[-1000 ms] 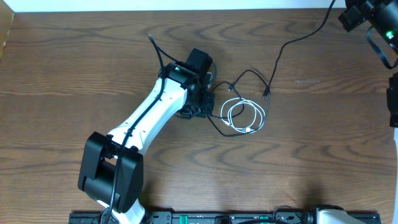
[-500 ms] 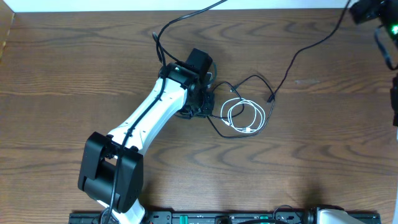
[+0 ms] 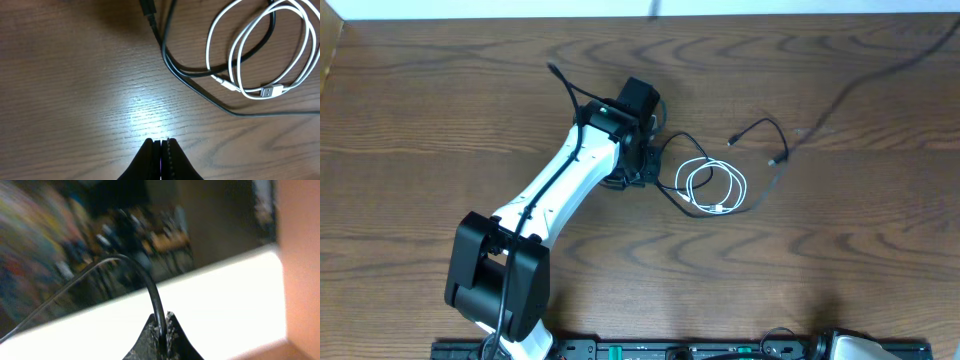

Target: Untangle cables

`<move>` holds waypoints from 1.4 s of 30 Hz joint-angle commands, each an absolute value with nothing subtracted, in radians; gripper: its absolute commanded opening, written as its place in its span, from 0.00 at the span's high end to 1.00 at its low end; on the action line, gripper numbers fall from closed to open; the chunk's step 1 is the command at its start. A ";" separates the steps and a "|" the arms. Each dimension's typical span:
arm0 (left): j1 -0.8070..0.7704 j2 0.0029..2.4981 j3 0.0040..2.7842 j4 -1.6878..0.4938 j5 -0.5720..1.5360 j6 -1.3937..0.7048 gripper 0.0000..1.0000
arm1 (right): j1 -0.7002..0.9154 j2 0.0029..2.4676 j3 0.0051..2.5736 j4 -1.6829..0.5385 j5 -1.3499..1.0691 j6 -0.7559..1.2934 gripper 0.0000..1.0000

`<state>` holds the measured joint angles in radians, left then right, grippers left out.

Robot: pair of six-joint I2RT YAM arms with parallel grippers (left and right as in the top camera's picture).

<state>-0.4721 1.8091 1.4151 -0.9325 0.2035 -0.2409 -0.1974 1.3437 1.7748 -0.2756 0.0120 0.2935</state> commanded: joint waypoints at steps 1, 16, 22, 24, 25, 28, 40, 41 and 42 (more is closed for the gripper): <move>-0.466 1.806 1.416 -0.934 0.244 -0.255 0.92 | -0.203 1.333 1.786 -0.472 0.184 0.321 0.99; -0.572 1.807 1.415 -0.841 0.520 -0.195 0.78 | -0.181 1.380 1.786 -0.777 0.043 0.321 0.99; -0.698 1.810 1.415 -0.778 0.442 -0.196 0.69 | -0.183 1.380 1.786 -0.801 0.046 0.320 0.99; -0.737 1.810 1.415 -0.762 0.411 -0.196 0.69 | -0.183 1.380 1.786 -0.806 0.046 0.320 0.99; -0.754 1.810 1.415 -0.756 0.395 -0.196 0.69 | -0.183 1.380 1.786 -0.808 0.046 0.320 0.99; -0.806 1.810 1.415 -0.736 0.334 -0.196 0.67 | -0.183 1.380 1.786 -0.810 0.046 0.321 0.99; -0.926 1.812 1.415 -0.524 0.145 -0.279 0.21 | -0.182 1.380 1.786 -0.885 0.045 0.317 0.99; -0.926 1.813 1.415 -0.512 0.145 -0.289 0.18 | -0.182 1.380 1.786 -0.890 0.045 0.317 0.99; -0.924 1.813 1.416 -0.504 0.145 -0.299 0.17 | -0.182 1.380 1.786 -0.894 0.046 0.317 0.99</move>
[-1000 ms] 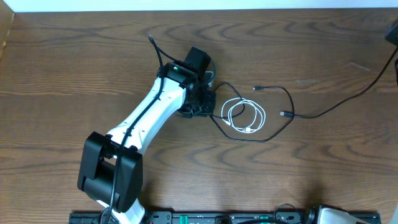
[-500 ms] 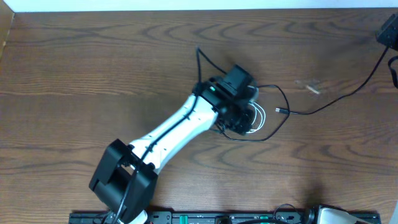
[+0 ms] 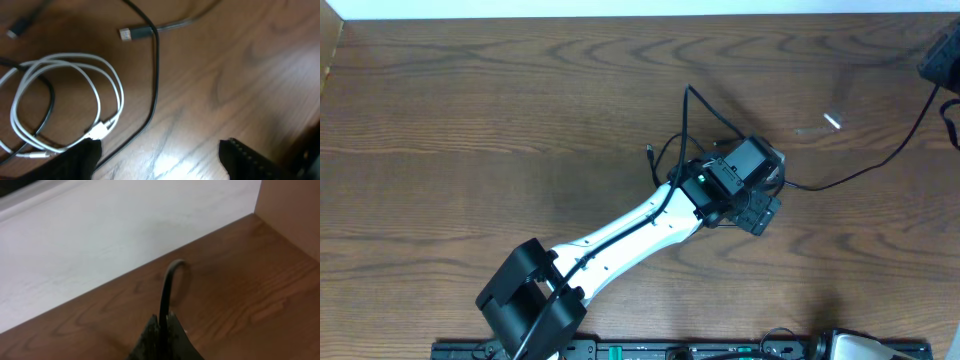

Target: Untangle cables

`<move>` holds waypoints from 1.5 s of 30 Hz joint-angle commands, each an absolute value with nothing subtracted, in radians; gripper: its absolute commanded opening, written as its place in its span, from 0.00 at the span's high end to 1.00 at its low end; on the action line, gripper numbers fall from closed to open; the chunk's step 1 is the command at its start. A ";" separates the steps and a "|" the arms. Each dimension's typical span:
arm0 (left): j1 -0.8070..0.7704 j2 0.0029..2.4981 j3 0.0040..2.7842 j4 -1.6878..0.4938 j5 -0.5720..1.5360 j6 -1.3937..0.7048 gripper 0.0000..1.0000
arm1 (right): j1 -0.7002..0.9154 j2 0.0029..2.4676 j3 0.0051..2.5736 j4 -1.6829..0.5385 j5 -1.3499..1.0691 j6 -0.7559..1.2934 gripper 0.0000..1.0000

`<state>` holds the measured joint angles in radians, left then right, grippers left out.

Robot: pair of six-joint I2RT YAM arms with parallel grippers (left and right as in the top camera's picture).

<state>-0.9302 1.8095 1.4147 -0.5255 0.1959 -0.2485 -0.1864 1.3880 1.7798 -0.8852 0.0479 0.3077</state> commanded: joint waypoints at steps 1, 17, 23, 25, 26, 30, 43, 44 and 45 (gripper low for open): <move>-0.921 1.813 1.416 -0.495 0.145 -0.314 0.15 | -0.182 1.380 1.786 -0.896 0.046 0.317 0.99; -0.932 1.929 1.416 -0.422 0.172 -0.327 0.15 | -0.182 1.380 1.786 -0.939 0.046 0.317 0.99; -0.962 1.972 1.416 -0.347 0.197 -0.327 0.15 | -0.182 1.380 1.786 -0.946 0.046 0.318 0.99; -0.973 1.985 1.416 -0.326 0.197 -0.327 0.15 | -0.182 1.380 1.786 -0.949 0.046 0.318 0.99; -0.976 1.991 1.416 -0.320 0.197 -0.327 0.15 | -0.182 1.380 1.786 -0.950 0.046 0.317 0.99; -0.989 2.031 1.416 -0.312 0.172 -0.327 0.16 | -0.182 1.380 1.786 -0.954 0.046 0.318 0.99; -0.992 2.140 1.415 -0.331 0.164 -0.312 0.28 | -0.182 1.380 1.786 -0.962 0.046 0.318 0.99; -0.993 2.141 1.415 -0.335 0.164 -0.312 0.31 | -0.182 1.380 1.786 -0.962 0.046 0.318 0.99; -0.994 2.140 1.415 -0.341 0.165 -0.312 0.40 | -0.182 1.380 1.786 -0.960 0.046 0.318 0.99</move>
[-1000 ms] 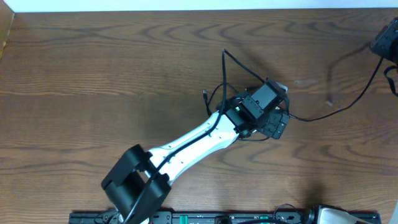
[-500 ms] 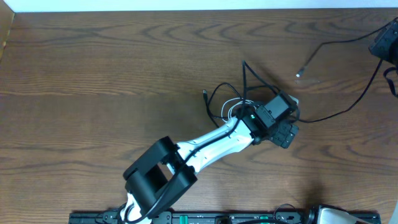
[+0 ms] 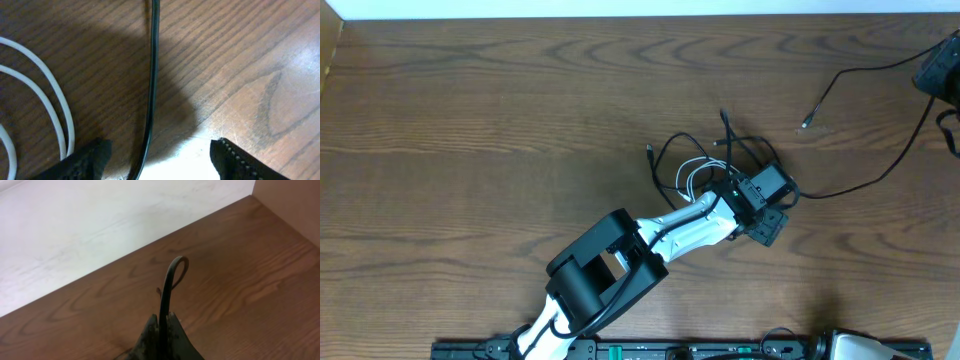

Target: Untangle cables

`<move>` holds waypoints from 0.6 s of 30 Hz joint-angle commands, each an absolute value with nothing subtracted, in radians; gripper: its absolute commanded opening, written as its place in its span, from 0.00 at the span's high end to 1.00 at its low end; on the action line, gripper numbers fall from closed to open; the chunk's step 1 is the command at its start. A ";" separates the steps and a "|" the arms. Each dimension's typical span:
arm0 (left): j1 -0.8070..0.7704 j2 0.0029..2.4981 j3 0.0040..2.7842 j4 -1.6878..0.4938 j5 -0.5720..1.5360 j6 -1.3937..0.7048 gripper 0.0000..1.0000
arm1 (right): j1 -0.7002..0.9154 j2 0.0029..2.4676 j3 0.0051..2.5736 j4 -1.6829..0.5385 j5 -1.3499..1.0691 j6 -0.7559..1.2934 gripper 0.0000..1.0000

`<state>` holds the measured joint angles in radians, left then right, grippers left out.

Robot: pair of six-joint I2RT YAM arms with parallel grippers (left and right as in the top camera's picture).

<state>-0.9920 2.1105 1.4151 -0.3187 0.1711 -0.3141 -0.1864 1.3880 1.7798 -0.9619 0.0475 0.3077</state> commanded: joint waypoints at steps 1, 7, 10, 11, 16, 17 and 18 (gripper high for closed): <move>-0.996 2.140 1.415 -0.351 0.166 -0.312 0.44 | -0.182 1.380 1.786 -0.958 0.046 0.318 0.99; -1.021 2.141 1.410 -0.455 0.167 -0.312 0.59 | -0.182 1.380 1.786 -0.957 0.046 0.317 0.99; -1.034 2.141 1.409 -0.478 0.167 -0.312 0.59 | -0.182 1.380 1.786 -0.955 0.046 0.318 0.99; -1.039 2.141 1.409 -0.483 0.167 -0.312 0.59 | -0.182 1.380 1.786 -0.955 0.046 0.318 0.99; -1.053 2.141 1.409 -0.507 0.123 -0.311 0.66 | -0.182 1.380 1.786 -0.955 0.046 0.318 0.99; -1.055 2.141 1.408 -0.515 0.094 -0.312 0.69 | -0.182 1.380 1.786 -0.956 0.046 0.318 0.99; -1.056 2.141 1.408 -0.528 0.057 -0.311 0.73 | -0.182 1.380 1.786 -0.957 0.046 0.318 0.99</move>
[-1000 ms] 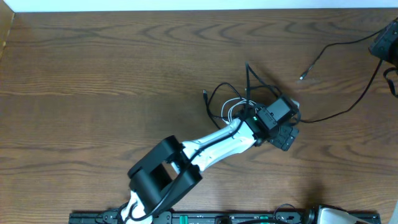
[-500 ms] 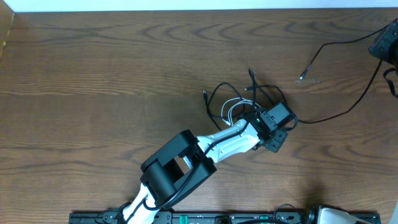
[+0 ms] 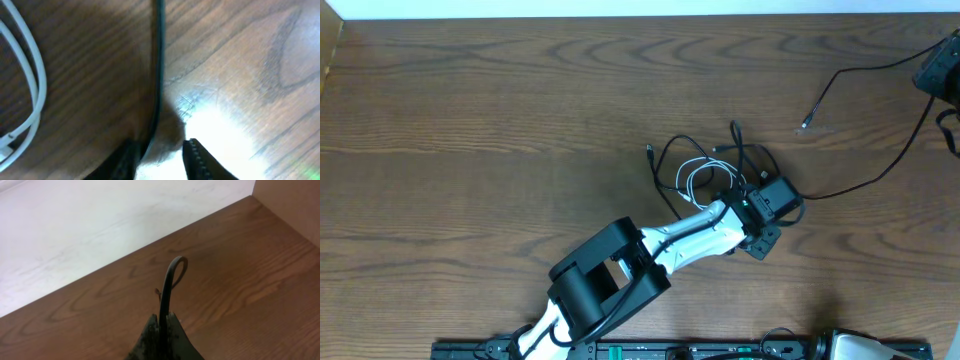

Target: Untangle cables

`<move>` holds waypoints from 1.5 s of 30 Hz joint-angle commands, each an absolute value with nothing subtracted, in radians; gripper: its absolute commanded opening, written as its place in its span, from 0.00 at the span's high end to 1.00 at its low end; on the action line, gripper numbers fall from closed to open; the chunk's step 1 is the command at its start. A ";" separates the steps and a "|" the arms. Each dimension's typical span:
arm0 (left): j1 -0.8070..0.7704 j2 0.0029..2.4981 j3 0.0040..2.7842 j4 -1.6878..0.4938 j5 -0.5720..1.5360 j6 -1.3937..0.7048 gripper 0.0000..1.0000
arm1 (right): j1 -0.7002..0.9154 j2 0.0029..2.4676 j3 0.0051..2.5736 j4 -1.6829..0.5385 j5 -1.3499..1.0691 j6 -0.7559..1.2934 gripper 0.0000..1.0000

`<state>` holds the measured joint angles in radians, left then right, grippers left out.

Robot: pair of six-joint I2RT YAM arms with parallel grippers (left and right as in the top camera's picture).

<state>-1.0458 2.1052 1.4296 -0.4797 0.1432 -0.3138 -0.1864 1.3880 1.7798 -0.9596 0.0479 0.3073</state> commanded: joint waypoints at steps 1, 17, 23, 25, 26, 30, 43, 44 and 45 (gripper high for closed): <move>-1.057 2.142 1.408 -0.538 0.033 -0.311 0.75 | -0.182 1.380 1.786 -0.957 0.046 0.318 0.99; -0.972 2.045 1.413 -0.706 -0.259 -0.311 0.93 | -0.183 1.380 1.786 -0.958 0.088 0.317 0.99; -0.844 1.927 1.413 -0.737 -0.247 -0.312 0.93 | -0.184 1.380 1.786 -0.961 0.307 0.317 0.99; -0.813 1.904 1.413 -0.740 -0.228 -0.312 0.93 | -0.188 1.380 1.786 -0.960 0.369 0.317 0.99; -0.803 1.897 1.413 -0.740 -0.210 -0.312 0.92 | -0.192 1.380 1.786 -0.958 0.396 0.317 0.99; -0.778 1.890 1.413 -0.740 -0.112 -0.313 0.92 | -0.214 1.384 1.786 -0.955 0.436 0.317 0.99; -0.818 1.891 1.413 -0.600 0.220 -0.312 0.46 | -0.212 1.390 1.786 -0.966 0.008 0.246 0.99; -0.825 1.891 1.413 -0.585 0.220 -0.312 0.40 | -0.210 1.390 1.786 -0.968 0.008 0.246 0.99; -0.832 1.891 1.412 -0.569 0.220 -0.312 0.38 | -0.208 1.390 1.786 -0.970 0.008 0.246 0.99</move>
